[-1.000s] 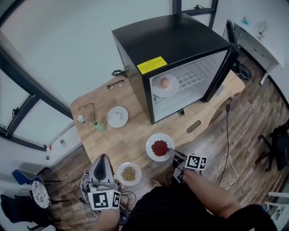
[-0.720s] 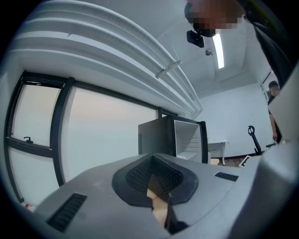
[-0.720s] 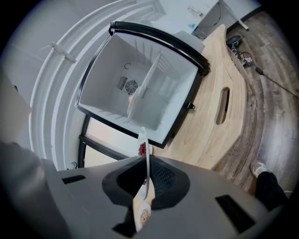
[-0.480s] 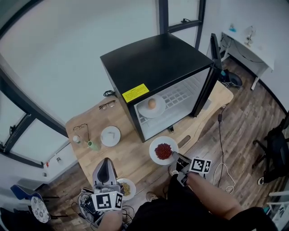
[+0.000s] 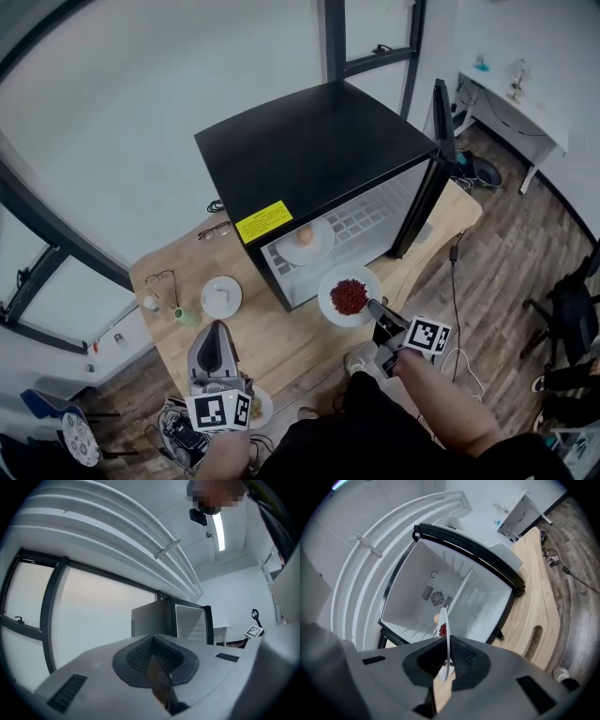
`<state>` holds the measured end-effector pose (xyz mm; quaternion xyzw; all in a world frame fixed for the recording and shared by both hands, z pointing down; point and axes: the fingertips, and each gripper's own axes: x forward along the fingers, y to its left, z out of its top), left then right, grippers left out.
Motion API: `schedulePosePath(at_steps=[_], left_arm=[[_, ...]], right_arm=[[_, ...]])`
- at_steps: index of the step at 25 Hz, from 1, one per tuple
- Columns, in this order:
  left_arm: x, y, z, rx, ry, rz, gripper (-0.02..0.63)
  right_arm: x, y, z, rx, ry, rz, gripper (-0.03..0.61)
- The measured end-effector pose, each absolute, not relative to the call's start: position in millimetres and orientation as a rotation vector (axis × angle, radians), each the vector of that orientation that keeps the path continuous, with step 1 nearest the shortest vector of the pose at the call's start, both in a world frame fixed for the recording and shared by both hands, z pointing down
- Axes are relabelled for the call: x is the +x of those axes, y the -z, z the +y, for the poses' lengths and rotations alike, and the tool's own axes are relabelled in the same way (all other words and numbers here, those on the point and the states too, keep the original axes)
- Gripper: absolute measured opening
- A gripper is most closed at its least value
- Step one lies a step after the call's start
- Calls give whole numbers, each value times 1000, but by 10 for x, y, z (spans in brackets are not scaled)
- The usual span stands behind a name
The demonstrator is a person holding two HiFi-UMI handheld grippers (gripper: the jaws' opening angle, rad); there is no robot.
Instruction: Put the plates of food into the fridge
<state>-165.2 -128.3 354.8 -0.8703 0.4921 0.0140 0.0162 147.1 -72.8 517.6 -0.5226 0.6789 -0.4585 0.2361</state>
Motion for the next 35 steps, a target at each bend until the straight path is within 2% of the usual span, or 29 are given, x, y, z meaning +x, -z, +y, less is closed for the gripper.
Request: schedulePosePath(at_steps=[19,35], left_arm=[[-1268,-3244,-1914,-2597,-63,1597,3],[-1463,-3277,-1974,-2474,-8,1823,3]], right_arm=[[2546,-4856,-1635,-1601,1110,1730,31],[2669,-4696,-2440,-1728,1019,1911,35]])
